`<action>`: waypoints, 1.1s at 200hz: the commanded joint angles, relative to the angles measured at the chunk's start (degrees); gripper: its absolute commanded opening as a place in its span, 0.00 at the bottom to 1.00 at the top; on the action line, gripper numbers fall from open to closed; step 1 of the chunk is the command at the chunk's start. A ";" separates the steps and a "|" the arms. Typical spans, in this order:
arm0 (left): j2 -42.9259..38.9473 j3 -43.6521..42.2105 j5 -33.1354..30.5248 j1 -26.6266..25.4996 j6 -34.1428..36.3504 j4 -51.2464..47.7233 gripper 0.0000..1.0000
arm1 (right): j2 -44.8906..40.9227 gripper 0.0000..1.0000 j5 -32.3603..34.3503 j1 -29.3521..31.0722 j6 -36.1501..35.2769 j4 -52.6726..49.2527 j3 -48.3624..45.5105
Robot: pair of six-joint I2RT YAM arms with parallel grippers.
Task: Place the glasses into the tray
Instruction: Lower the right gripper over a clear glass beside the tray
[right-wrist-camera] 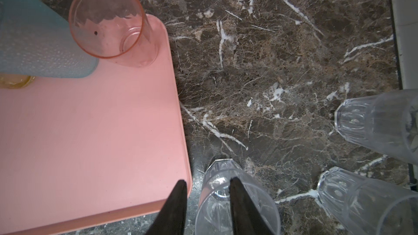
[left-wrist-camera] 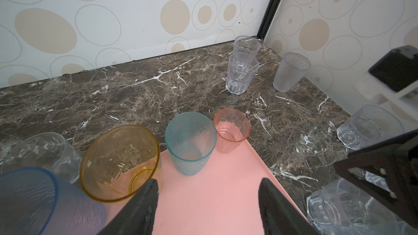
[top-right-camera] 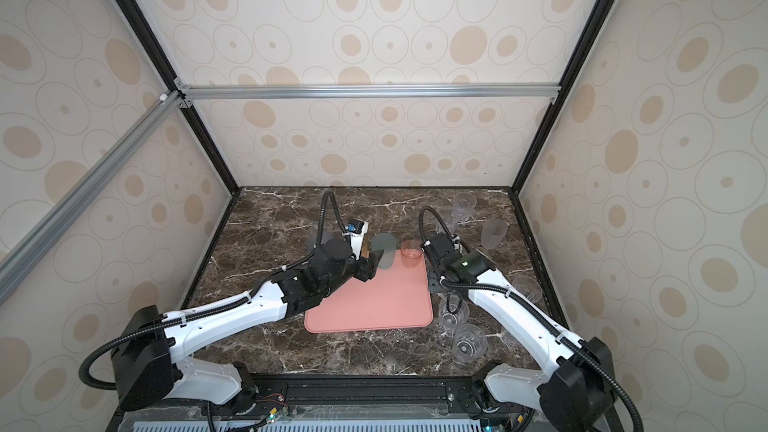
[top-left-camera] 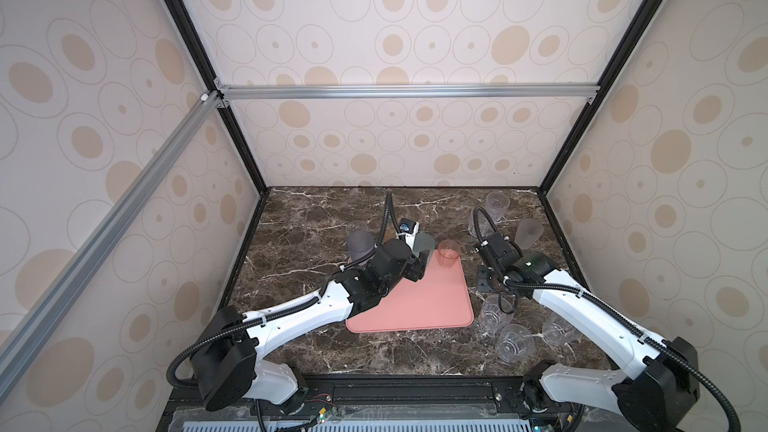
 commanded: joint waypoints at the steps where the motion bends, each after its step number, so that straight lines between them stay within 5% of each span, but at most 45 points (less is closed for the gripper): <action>1: 3.44 3.68 -2.46 -1.32 -2.05 1.26 0.70 | -1.68 0.36 -2.85 -2.49 -1.87 4.03 -1.87; 45: 11.57 11.25 -10.39 -5.10 0.45 1.95 0.74 | -3.61 0.40 -4.70 -6.70 -5.33 5.70 -3.02; 99: 17.05 19.04 -12.61 -8.70 0.95 0.45 0.75 | -7.70 0.43 -6.90 -12.32 -7.82 4.58 -4.91; 184: 14.19 15.76 -14.08 -9.95 4.56 -5.52 0.76 | -9.75 0.44 -13.52 -17.82 -9.66 -4.03 -5.36; 220: 11.25 12.55 -9.73 -9.57 8.41 -9.30 0.76 | -10.27 0.41 -15.10 -18.12 -9.21 -9.81 -4.49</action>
